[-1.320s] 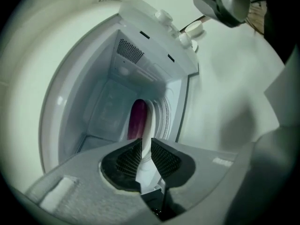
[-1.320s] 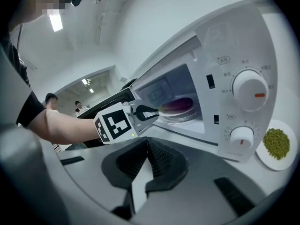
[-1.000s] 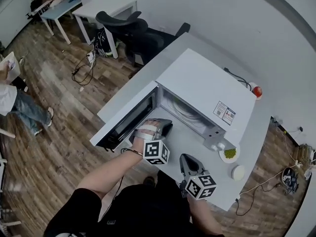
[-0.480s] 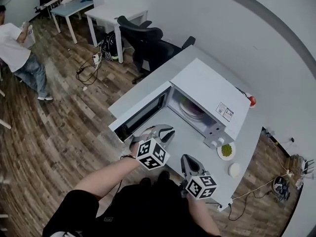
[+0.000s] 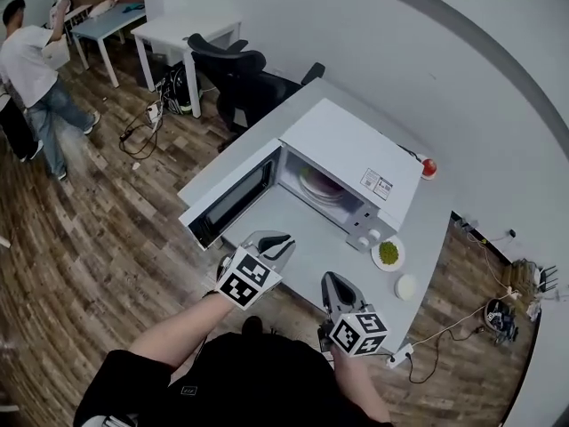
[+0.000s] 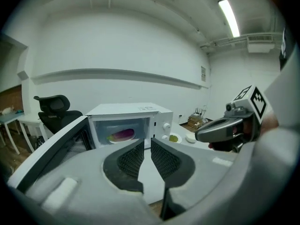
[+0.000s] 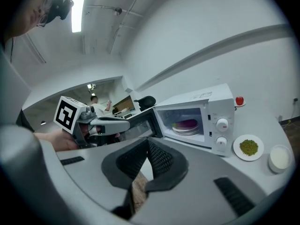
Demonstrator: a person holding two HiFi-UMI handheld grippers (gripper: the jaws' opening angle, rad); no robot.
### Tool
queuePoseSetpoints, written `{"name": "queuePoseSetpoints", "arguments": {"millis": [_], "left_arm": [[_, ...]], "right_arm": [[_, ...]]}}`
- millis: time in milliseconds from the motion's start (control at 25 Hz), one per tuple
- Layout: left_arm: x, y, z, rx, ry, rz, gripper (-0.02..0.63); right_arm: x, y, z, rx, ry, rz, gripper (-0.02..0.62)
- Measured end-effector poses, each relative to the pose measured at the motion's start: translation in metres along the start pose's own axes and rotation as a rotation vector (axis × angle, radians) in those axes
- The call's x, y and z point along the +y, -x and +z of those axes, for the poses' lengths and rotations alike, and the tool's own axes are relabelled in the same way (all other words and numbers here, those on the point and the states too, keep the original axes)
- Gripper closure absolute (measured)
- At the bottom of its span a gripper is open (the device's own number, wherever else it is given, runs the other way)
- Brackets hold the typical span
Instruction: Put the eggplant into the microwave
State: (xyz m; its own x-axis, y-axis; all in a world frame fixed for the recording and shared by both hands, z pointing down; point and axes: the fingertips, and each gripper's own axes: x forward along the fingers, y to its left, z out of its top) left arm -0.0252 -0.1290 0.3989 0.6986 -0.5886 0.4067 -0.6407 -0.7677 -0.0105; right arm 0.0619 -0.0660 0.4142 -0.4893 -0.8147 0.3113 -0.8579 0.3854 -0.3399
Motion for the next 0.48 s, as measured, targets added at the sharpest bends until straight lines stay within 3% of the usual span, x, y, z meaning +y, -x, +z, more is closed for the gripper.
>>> {"name": "queuePoseSetpoints", "arguments": {"millis": [480], "left_arm": [[-0.093,0.044,0.036,-0.104,0.192,-0.036,0.591]], "right_arm": [[-0.009,0.083,0.003,-0.050,-0.024,0.089,0.580]]}}
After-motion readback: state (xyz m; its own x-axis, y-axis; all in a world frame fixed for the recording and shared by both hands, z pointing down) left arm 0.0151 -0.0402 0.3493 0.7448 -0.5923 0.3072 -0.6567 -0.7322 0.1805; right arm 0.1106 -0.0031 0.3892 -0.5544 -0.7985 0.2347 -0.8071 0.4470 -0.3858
